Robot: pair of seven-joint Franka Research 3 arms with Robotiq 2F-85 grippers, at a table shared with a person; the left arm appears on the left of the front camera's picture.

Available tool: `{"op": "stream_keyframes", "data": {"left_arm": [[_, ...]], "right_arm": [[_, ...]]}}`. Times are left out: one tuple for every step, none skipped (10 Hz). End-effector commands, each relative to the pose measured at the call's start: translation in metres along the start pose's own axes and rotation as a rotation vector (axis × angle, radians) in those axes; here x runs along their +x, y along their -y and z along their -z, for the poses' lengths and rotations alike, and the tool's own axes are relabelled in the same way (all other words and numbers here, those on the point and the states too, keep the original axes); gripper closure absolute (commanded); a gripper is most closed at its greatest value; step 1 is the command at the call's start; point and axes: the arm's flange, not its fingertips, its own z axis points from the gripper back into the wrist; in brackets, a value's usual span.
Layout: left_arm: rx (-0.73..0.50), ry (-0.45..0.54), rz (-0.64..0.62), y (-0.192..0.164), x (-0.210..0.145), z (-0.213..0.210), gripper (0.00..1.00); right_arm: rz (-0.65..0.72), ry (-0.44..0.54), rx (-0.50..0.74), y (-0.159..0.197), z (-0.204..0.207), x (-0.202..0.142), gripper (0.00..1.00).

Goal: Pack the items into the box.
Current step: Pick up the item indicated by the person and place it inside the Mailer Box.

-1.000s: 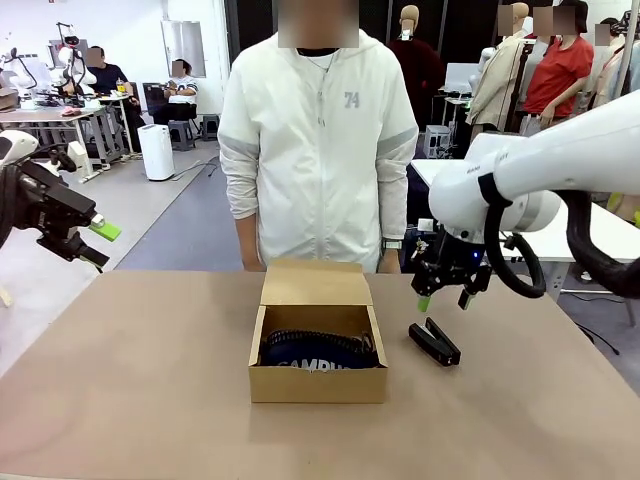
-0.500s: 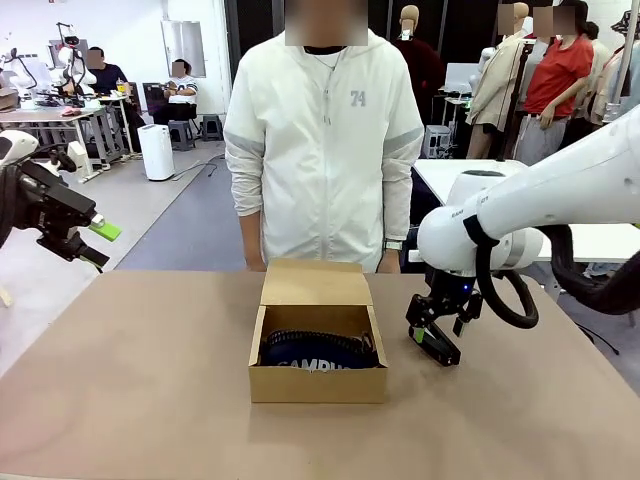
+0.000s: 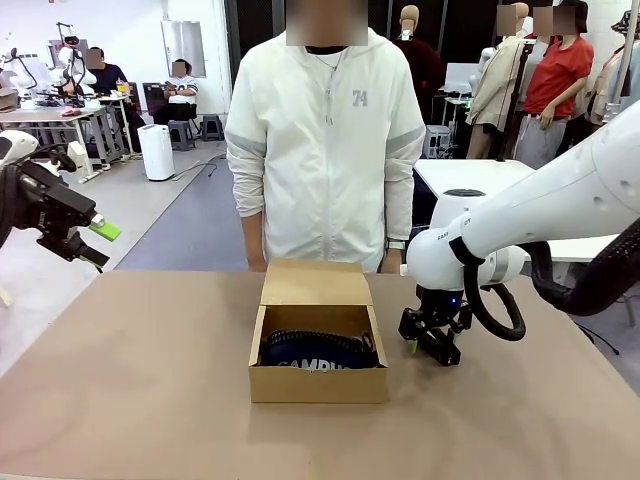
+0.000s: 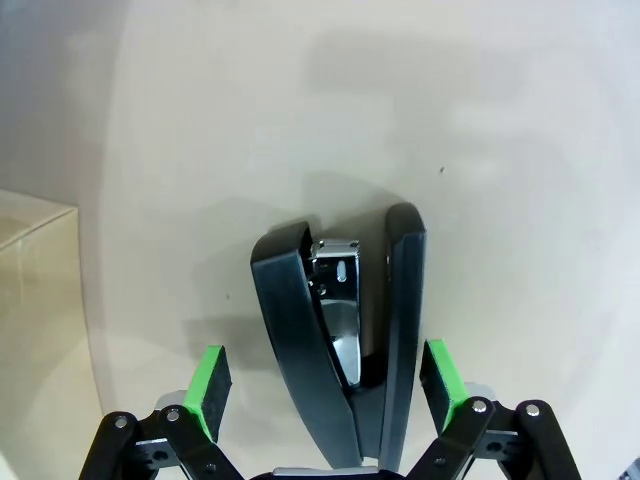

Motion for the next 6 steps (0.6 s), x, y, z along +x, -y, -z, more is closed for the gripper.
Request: {"op": "stream_keyframes", "data": {"left_arm": [[-0.007,-0.007,0.013,-0.0003,-0.0015,-0.0026,0.0],[-0.007,-0.007,0.013,-0.0003,-0.0015,-0.0026,0.0],[-0.007,-0.007,0.013,-0.0003,-0.0015,-0.0026,0.0],[-0.007,-0.007,0.013,-0.0003,-0.0015,-0.0026,0.0],[-0.007,-0.007,0.013,-0.0003,-0.0015,-0.0026,0.0],[-0.007,-0.007,0.013,-0.0003,-0.0015,-0.0026,0.0]], "right_arm": [[0.023,0.011,-0.04,-0.0063,-0.0004,0.008,0.0],[0.024,0.006,-0.038,-0.0069,-0.0007,0.0079,0.0],[0.004,-0.002,-0.026,-0.0056,0.0003,0.0083,0.0],[-0.004,-0.007,-0.044,-0.0077,0.0005,0.0083,0.18],[-0.001,-0.01,-0.028,-0.0083,0.0003,0.0081,0.77],[0.007,-0.014,-0.026,-0.008,0.0007,0.0086,1.0]]}}
